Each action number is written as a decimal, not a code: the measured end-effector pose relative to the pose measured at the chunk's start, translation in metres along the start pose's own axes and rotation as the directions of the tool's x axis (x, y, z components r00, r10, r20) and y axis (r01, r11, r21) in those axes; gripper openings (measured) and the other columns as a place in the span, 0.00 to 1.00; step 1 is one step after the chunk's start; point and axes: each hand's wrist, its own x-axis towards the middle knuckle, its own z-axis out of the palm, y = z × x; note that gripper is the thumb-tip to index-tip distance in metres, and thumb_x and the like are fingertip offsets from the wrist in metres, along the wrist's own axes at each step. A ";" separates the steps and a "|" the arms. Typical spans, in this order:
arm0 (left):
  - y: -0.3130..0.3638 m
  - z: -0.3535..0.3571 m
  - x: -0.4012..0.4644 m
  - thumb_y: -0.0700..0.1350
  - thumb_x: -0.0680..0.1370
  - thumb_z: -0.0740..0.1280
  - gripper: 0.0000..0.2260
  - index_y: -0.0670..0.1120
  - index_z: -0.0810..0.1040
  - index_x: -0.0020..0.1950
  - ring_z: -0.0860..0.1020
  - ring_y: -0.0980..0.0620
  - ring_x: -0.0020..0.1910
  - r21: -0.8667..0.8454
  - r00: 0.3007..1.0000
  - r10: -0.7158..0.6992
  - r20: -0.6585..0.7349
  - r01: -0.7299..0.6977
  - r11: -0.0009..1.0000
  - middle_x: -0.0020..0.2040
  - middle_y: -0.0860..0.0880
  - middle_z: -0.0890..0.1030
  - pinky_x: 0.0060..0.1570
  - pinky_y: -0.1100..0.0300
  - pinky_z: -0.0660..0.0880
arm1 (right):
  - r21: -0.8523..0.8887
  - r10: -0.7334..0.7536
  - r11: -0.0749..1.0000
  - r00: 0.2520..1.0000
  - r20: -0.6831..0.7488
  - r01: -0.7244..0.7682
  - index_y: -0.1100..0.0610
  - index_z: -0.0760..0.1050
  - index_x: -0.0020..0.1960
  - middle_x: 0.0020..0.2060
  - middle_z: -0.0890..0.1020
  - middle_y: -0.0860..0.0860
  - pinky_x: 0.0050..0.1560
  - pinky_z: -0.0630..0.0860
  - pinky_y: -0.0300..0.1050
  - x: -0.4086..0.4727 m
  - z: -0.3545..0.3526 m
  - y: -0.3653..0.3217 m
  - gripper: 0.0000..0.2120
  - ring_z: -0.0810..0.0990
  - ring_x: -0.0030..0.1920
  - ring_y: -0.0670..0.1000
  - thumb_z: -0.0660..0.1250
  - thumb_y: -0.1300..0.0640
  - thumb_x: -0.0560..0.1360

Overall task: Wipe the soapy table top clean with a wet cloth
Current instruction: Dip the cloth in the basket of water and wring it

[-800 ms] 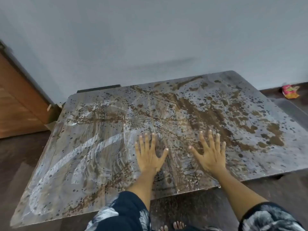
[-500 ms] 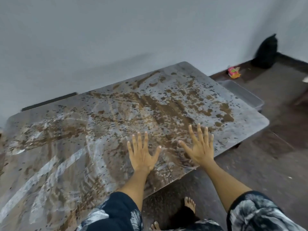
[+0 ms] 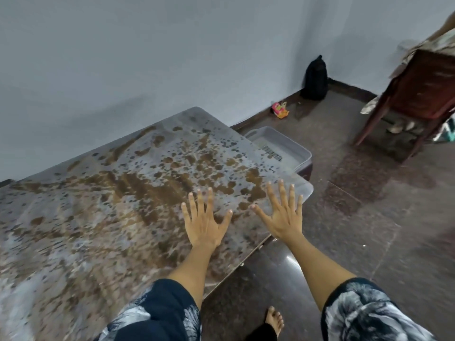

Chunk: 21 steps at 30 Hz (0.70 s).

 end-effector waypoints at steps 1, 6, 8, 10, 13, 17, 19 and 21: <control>0.016 0.000 0.010 0.73 0.69 0.33 0.38 0.53 0.27 0.71 0.33 0.45 0.73 -0.001 1.000 0.010 -0.007 -0.010 1.000 0.76 0.47 0.37 0.67 0.47 0.26 | 0.000 0.010 1.000 1.000 -0.002 -0.010 0.39 0.28 0.72 0.71 0.28 0.46 0.70 0.28 0.58 0.010 -0.004 0.012 0.42 0.26 0.71 0.53 0.32 0.22 0.64; 0.106 -0.002 0.066 0.72 0.71 0.36 0.37 0.52 0.26 0.70 0.33 0.45 0.73 -0.019 0.998 0.048 -0.033 -0.048 0.999 0.75 0.46 0.36 0.68 0.46 0.28 | -0.041 0.019 0.999 0.999 -0.035 -0.020 0.40 0.29 0.72 0.70 0.29 0.46 0.68 0.26 0.56 0.065 -0.036 0.075 0.41 0.28 0.72 0.54 0.32 0.23 0.65; 0.137 -0.003 0.085 0.72 0.72 0.37 0.37 0.52 0.26 0.70 0.33 0.46 0.73 -0.031 0.998 0.058 -0.034 -0.059 0.998 0.75 0.47 0.35 0.67 0.46 0.26 | -0.052 0.013 0.999 0.999 -0.036 -0.015 0.41 0.30 0.72 0.70 0.29 0.46 0.69 0.27 0.57 0.086 -0.045 0.094 0.40 0.29 0.72 0.54 0.33 0.23 0.66; 0.161 -0.001 0.103 0.72 0.72 0.38 0.37 0.53 0.26 0.70 0.33 0.46 0.73 -0.053 0.998 0.060 -0.029 -0.062 0.997 0.75 0.47 0.34 0.66 0.47 0.26 | -0.047 0.018 0.999 0.999 -0.029 -0.019 0.41 0.30 0.73 0.70 0.29 0.46 0.69 0.28 0.58 0.107 -0.049 0.108 0.39 0.29 0.72 0.54 0.36 0.24 0.68; 0.186 0.006 0.130 0.72 0.71 0.37 0.37 0.54 0.27 0.71 0.32 0.47 0.73 -0.077 0.998 0.052 -0.025 -0.054 0.996 0.75 0.48 0.33 0.68 0.48 0.28 | -0.049 0.013 0.999 1.000 -0.014 -0.014 0.41 0.30 0.72 0.69 0.29 0.46 0.70 0.29 0.58 0.136 -0.051 0.124 0.39 0.29 0.72 0.54 0.37 0.25 0.68; 0.208 0.013 0.168 0.71 0.72 0.40 0.38 0.52 0.29 0.73 0.31 0.49 0.72 -0.070 0.997 0.064 -0.039 -0.067 0.995 0.75 0.48 0.33 0.66 0.48 0.27 | -0.036 0.001 0.999 1.000 0.011 -0.001 0.43 0.33 0.74 0.73 0.33 0.47 0.70 0.29 0.58 0.179 -0.045 0.138 0.42 0.30 0.73 0.54 0.33 0.24 0.66; 0.218 0.018 0.190 0.71 0.72 0.39 0.37 0.53 0.29 0.73 0.32 0.48 0.73 -0.085 0.998 0.050 -0.025 -0.052 0.995 0.76 0.48 0.36 0.67 0.48 0.28 | -0.030 0.000 1.000 0.999 0.032 0.001 0.42 0.32 0.74 0.74 0.34 0.48 0.69 0.29 0.58 0.202 -0.039 0.146 0.41 0.29 0.73 0.54 0.35 0.24 0.68; 0.227 0.022 0.212 0.71 0.71 0.37 0.37 0.54 0.28 0.72 0.34 0.47 0.74 -0.098 0.999 0.043 -0.028 -0.046 0.994 0.76 0.47 0.37 0.68 0.48 0.28 | -0.038 -0.002 0.999 0.998 0.060 0.004 0.42 0.31 0.73 0.75 0.34 0.49 0.69 0.29 0.58 0.225 -0.035 0.152 0.39 0.29 0.73 0.54 0.37 0.26 0.70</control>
